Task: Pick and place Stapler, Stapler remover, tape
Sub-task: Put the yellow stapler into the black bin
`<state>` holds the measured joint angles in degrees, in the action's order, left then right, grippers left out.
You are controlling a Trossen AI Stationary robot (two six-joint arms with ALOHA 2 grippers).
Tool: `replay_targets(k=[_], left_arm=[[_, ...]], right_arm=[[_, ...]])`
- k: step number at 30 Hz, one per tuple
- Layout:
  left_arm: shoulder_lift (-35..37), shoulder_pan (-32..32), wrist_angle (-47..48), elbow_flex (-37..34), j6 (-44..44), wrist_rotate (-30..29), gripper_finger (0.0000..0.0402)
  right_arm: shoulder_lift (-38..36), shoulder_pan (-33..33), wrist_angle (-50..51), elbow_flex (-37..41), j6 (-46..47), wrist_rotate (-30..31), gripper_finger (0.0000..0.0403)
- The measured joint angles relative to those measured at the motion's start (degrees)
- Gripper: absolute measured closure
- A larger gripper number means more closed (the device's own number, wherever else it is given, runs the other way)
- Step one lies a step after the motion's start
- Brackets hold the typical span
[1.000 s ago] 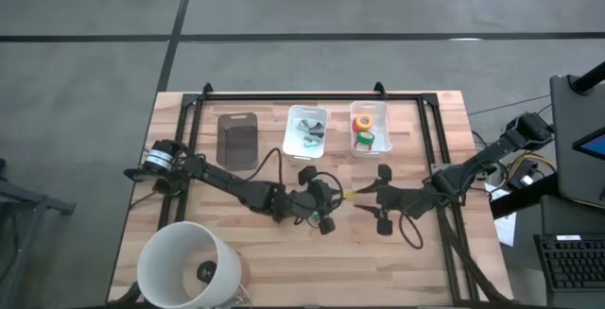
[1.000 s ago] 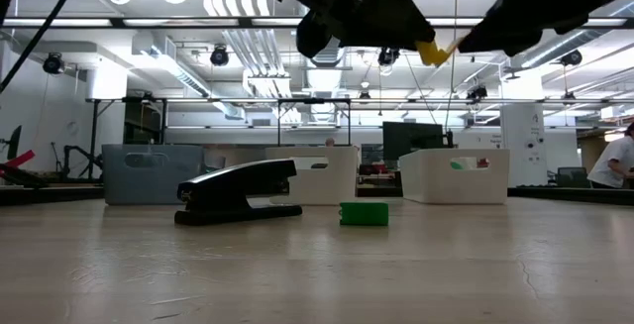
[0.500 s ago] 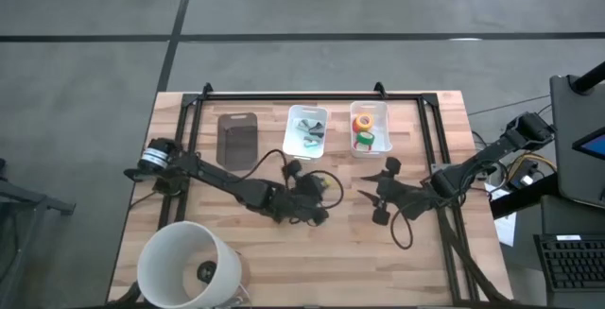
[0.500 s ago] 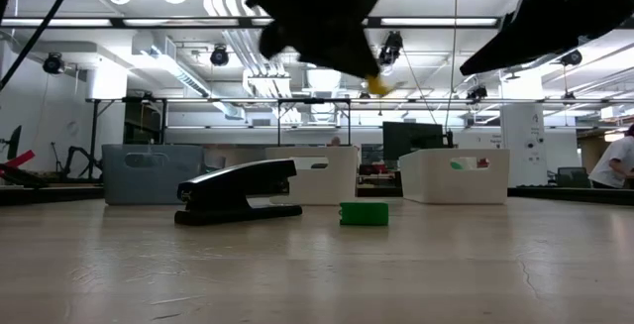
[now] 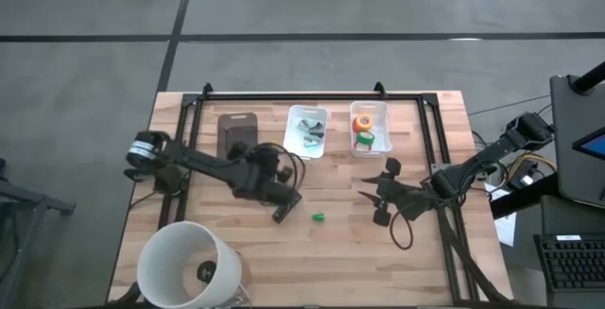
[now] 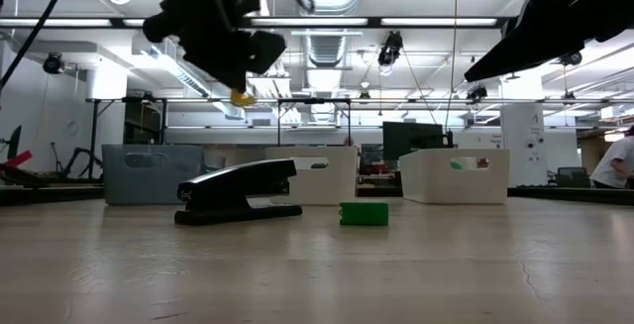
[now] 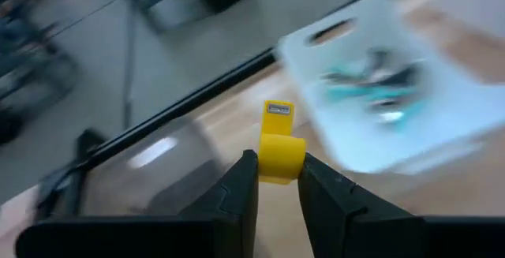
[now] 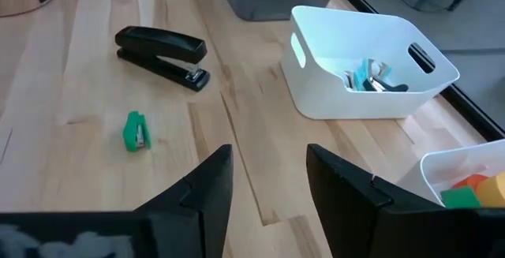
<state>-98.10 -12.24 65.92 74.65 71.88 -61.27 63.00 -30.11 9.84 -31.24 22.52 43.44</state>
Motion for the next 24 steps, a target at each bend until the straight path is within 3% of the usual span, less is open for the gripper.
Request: replay_targets(k=[3, 12, 24], left_arm=[[0.0, 3.0, 4.0, -0.6, 2.0, 1.7, 0.0319], [-0.1, 12.3, 4.1, -6.1, -0.6, 10.4, 0.0319], [-0.2, 15.6, -0.5, -10.4, -3.0, 15.9, 0.0318]], right_arm=[[0.0, 0.0, 0.0, 0.0, 0.0, 0.0, 0.025], [0.0, 0.0, 0.0, 0.1, -0.2, 0.0, 0.0259], [0.0, 0.0, 0.0, 0.7, 0.0, 0.0, 0.0274]])
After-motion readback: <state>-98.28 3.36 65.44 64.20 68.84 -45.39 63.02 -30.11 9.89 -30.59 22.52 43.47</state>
